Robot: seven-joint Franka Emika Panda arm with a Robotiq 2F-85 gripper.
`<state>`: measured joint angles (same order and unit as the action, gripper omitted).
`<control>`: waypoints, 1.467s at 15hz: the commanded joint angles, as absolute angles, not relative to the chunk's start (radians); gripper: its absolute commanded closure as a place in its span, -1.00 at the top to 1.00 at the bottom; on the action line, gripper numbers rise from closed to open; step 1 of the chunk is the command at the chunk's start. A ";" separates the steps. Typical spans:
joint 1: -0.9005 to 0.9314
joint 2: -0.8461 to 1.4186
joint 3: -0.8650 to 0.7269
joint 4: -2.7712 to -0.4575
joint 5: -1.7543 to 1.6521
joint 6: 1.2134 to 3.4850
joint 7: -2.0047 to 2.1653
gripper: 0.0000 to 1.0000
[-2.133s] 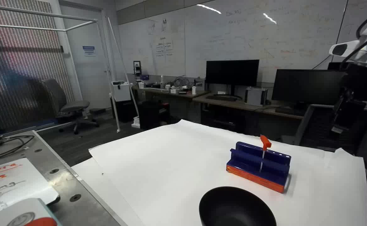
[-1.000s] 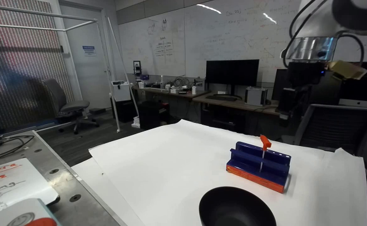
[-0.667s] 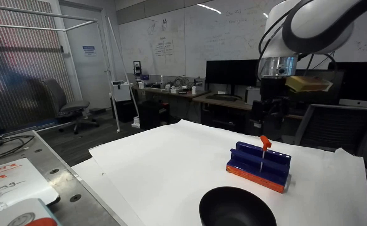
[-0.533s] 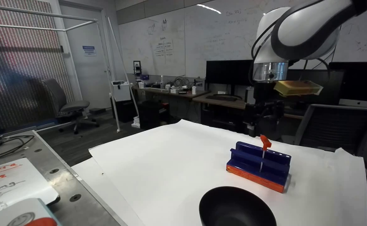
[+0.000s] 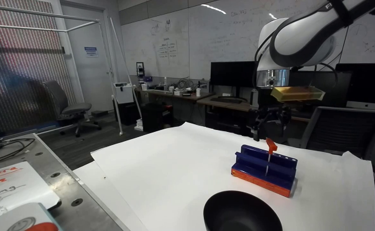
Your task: Put the red object in the bowl
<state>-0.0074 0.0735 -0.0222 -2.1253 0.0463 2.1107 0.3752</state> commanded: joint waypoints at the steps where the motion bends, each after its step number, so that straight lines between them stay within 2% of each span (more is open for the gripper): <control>1: -0.015 0.089 -0.030 -2.104 0.073 2.072 0.391 1.00; 2: -0.015 0.090 -0.031 -2.107 0.071 2.078 0.394 0.50; 3: -0.016 0.092 -0.032 -2.108 0.074 2.081 0.391 0.48; 4: -0.015 0.094 -0.032 -2.110 0.074 2.086 0.391 0.36; 7: -0.015 0.100 -0.032 -2.114 0.077 2.089 0.391 -0.16; 10: -0.019 0.103 -0.035 -2.118 0.088 2.074 0.381 -0.61; 11: -0.020 0.100 -0.037 -2.119 0.090 2.070 0.382 -0.71; 13: -0.020 0.083 -0.037 -2.117 0.092 2.046 0.378 -0.78; 15: -0.019 0.055 -0.037 -2.111 0.085 2.020 0.381 -0.67; 22: 0.011 -0.118 0.007 -2.048 0.080 1.869 0.324 -0.66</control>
<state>-0.0061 -0.0327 -0.0149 -2.0683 0.0687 1.9113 0.3663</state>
